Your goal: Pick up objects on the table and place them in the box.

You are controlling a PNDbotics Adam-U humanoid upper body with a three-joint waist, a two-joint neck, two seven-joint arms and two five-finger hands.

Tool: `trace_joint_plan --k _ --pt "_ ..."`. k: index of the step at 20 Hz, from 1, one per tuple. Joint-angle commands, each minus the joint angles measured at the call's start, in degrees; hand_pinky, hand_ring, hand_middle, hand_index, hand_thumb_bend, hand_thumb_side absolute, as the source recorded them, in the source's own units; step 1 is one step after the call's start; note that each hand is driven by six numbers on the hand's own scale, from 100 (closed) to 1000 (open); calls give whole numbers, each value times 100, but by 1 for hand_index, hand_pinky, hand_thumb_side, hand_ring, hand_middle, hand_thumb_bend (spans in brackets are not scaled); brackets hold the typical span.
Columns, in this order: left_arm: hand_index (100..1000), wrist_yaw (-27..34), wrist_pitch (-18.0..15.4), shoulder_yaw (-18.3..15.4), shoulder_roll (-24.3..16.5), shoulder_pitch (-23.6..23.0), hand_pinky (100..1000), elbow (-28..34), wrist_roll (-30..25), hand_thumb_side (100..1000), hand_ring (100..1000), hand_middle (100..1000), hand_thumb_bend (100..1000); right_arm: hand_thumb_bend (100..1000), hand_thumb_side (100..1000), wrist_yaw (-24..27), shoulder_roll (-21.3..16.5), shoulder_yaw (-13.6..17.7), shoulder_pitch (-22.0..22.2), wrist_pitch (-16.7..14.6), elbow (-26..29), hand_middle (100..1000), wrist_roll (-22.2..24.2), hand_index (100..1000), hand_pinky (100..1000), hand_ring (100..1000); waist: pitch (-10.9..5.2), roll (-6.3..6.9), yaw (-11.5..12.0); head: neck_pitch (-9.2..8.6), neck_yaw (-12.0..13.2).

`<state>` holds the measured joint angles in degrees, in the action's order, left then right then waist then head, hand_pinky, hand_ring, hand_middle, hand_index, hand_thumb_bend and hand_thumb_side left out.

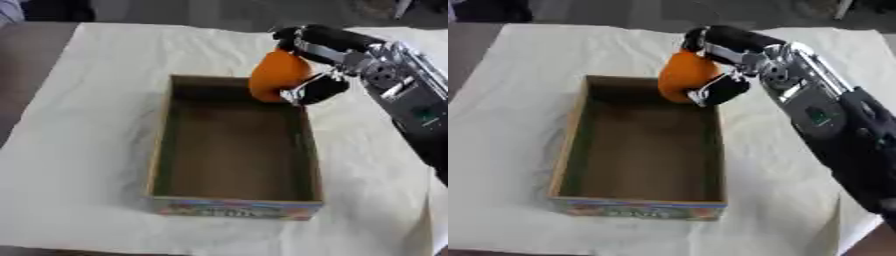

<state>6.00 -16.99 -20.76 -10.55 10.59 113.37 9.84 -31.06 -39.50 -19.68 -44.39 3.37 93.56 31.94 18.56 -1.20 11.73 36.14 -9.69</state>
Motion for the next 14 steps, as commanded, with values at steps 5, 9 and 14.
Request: trace_joint_plan --k 5,9,14 --pt "705 28 0 -29 -102 47 411 122 6 761 540 659 100 100 204 88 4 -184 -120 -58 -99 551 242 569 727 1000 -93 9 26 -45 -26" --pt "704 32 2 -27 -99 48 411 122 3 760 539 658 100 100 203 67 55 -316 -135 -117 -180 569 382 597 729 1000 -88 9 36 -47 -40" --pt "703 31 9 -29 -91 42 408 122 5 760 538 657 100 100 201 9 73 -405 -155 -248 -185 576 551 606 728 1000 -83 8 37 -46 -39"
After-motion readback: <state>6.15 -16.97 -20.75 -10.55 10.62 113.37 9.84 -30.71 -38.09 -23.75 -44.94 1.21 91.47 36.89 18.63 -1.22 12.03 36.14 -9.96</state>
